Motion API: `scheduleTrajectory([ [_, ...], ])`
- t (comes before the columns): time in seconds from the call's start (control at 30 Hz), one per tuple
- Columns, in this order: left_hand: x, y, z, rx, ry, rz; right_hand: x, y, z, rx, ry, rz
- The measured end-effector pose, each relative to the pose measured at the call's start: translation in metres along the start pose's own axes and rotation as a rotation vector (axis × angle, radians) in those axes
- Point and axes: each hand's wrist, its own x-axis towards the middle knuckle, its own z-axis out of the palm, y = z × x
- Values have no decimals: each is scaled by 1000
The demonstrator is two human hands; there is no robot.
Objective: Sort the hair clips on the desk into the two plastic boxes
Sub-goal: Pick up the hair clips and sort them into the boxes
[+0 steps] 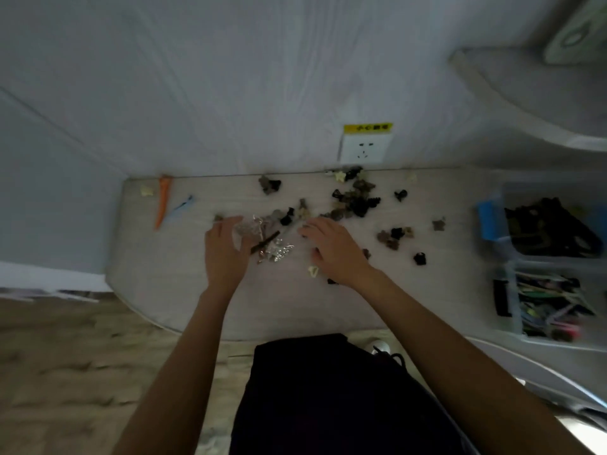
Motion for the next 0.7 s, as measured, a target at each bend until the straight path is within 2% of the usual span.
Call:
scheduleTrajectory([
  [0.13,26,-20,0,93,-260,41,44,-18,15,-153,-4,-63],
  [0.2,31,-20,0,120,-311,91,55,-20,18,-204,-14,-52],
  [0.27,39,-21,0,91,-322,115,61,-16,18,-237,-6,46],
  [0.4,47,-26,1,65,-273,66,59,-1,8,-324,29,241],
  [0.57,49,-39,-4,38,-169,47,61,-2,13,-364,47,-14],
  [0.7,44,-36,-10,108,-4,226,70,-16,20,-341,54,-10],
])
